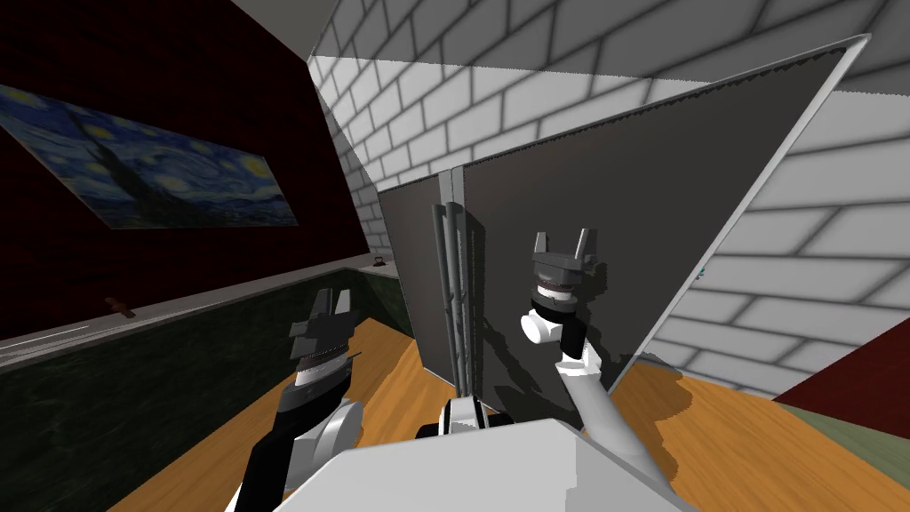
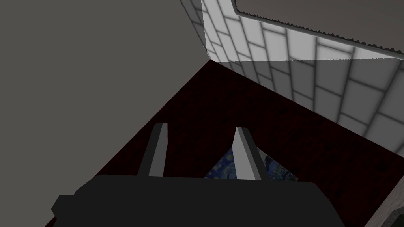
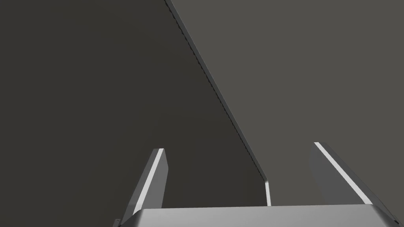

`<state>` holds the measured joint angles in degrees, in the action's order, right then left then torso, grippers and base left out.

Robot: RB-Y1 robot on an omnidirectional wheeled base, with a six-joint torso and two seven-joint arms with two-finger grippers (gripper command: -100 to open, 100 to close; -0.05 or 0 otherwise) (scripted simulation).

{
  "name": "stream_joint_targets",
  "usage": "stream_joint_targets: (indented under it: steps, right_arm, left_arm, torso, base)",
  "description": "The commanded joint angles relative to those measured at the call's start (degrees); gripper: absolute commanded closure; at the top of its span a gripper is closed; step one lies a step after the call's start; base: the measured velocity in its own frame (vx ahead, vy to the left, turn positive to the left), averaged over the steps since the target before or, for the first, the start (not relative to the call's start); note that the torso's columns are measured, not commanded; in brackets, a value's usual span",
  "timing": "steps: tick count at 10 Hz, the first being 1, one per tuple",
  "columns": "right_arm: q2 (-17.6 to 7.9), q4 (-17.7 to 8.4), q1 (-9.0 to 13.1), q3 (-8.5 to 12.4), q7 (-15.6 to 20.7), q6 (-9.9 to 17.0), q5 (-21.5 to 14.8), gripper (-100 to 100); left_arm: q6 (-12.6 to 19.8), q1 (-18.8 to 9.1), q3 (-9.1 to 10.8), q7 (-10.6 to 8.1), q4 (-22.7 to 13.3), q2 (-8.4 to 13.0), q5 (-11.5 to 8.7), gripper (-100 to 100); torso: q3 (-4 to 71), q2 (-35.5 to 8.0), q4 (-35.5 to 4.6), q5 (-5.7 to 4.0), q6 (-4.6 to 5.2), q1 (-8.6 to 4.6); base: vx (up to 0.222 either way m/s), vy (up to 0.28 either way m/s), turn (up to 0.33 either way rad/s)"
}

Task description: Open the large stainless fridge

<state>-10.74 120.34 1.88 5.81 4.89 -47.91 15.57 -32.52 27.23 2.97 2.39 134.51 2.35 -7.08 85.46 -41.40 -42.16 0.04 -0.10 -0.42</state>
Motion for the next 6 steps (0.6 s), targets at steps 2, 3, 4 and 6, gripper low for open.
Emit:
stream_joint_targets:
  steps: [2,3,4,6]
  right_arm:
    - [0.1,-0.1,3.2,0.6,1.7,-1.8,2.8,-100]
    - [0.2,-0.1,4.8,0.8,2.5,-2.7,4.3,-100]
    - [0.2,-0.2,6.2,1.2,3.4,-3.8,6.0,-100]
    - [0.3,-0.2,8.6,1.6,4.5,-5.0,8.0,-100]
  left_arm:
    - [0.0,0.0,0.00,0.00,0.0,0.0,0.0,0]
    - [0.0,0.0,0.00,0.00,0.0,0.0,0.0,0]
    - [0.0,0.0,0.00,0.00,0.0,0.0,0.0,0]
    - [0.0,0.0,0.00,0.00,0.0,0.0,0.0,0]
  torso:
    - [-0.1,-0.1,0.0,0.01,-0.04,0.14]
    - [-0.2,-0.2,0.0,0.05,-0.02,0.24]
    - [-0.3,-0.3,0.0,0.05,-0.01,0.28]
    - [-0.4,-0.4,0.0,0.02,0.04,0.24]
  base:
    - [-0.022,0.019,0.122]
    - [-0.007,0.015,0.162]
    - [-0.003,0.010,0.175]
    - [0.005,0.000,0.072]
